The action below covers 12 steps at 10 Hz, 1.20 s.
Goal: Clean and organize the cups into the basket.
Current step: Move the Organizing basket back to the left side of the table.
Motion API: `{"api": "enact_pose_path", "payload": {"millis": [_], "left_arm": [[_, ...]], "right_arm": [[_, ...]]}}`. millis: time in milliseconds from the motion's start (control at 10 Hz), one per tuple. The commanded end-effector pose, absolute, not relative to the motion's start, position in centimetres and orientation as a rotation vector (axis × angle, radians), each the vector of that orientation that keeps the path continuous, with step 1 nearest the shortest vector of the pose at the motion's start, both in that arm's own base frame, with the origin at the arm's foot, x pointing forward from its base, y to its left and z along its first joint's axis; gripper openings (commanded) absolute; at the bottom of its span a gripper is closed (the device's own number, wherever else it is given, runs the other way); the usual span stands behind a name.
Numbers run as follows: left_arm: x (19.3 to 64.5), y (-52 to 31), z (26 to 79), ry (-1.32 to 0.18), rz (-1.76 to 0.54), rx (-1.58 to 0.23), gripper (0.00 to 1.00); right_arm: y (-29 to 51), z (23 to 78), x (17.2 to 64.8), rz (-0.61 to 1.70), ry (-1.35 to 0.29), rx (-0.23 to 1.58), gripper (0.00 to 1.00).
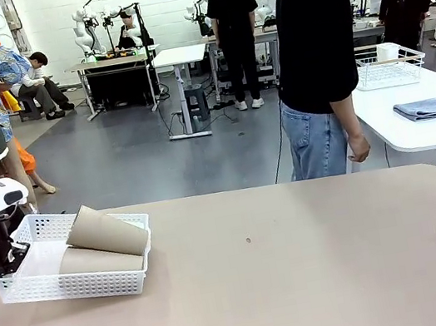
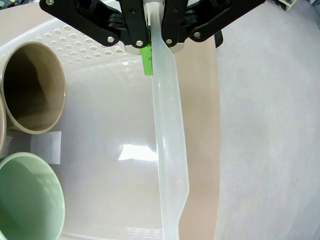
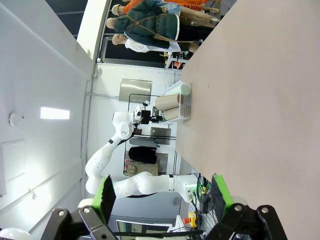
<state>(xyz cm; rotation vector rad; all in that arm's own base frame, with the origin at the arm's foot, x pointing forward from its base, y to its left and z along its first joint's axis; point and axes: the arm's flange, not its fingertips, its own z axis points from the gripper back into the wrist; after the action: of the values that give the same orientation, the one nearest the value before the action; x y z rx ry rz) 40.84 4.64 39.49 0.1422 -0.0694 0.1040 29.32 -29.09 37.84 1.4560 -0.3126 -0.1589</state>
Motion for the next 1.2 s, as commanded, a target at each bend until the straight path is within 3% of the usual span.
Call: {"api": "enact_pose_path", "payload": {"millis": [0, 600, 900, 1100], "left_arm": [[41.5, 5.2, 38.0, -0.064, 0.038, 0.147, 0.04], [44.0, 5.7, 34.0, -0.059, -0.027, 0.169, 0.04], [44.0, 5.8, 34.5, -0.054, -0.011, 0.156, 0.97], [44.0, 5.8, 34.6, -0.052, -0.006, 0.156, 1.0]], "right_arm": [[-29.2, 37.9, 29.3, -0.16, -0.322, 1.459, 1.0], [-29.2, 37.9, 29.3, -0.16, -0.322, 1.459, 1.0], [-29.2, 37.9, 29.3, -0.16, -0.322, 1.459, 1.0], [-29.2, 37.9, 29.3, -0.16, -0.322, 1.459, 1.0]]}}
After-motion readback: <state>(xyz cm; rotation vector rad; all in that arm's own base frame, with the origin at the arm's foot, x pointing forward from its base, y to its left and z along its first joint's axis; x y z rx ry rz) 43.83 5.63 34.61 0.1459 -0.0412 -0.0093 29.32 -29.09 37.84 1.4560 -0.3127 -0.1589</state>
